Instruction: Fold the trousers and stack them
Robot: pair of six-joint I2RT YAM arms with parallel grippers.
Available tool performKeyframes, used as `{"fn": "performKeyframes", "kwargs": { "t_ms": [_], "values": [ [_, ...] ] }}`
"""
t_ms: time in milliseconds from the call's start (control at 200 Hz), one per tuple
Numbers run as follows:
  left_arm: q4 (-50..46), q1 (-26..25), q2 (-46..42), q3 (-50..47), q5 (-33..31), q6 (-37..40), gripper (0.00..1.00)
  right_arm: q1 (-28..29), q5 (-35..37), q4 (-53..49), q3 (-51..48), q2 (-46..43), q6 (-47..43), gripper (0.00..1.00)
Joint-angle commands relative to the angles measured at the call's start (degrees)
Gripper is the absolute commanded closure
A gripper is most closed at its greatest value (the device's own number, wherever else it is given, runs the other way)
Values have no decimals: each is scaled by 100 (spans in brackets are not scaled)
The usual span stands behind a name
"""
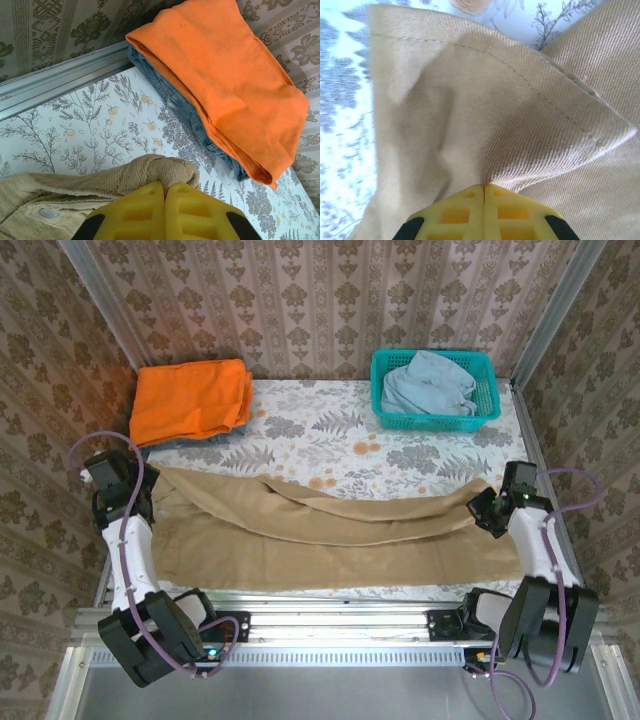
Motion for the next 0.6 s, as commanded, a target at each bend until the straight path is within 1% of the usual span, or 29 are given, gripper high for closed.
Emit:
{"fn": "performKeyframes", "kwargs": {
  "t_ms": [0, 140, 280, 440, 515, 595],
  "values": [
    [-193, -51, -281, 444, 5, 23, 100, -35, -147, -676, 306, -691, -27, 100],
    [-651, 4, -602, 699, -55, 101, 100, -133, -96, -1118, 604, -1667, 85, 100],
    [-1056, 308, -811, 928, 158, 151, 100, -418, -243, -1442, 973, -2333, 164, 100],
    [-1463, 826, -993, 1215, 404, 291, 100, -458, -477, -1527, 1492, -2411, 169, 100],
    [-1480, 1026, -972, 1346, 602, 270, 100, -463, -592, -1315, 1616, -2324, 273, 100],
    [-1384, 1097, -802, 1430, 665, 241, 100, -497, -750, -907, 1551, -2056, 404, 100]
  ]
}}
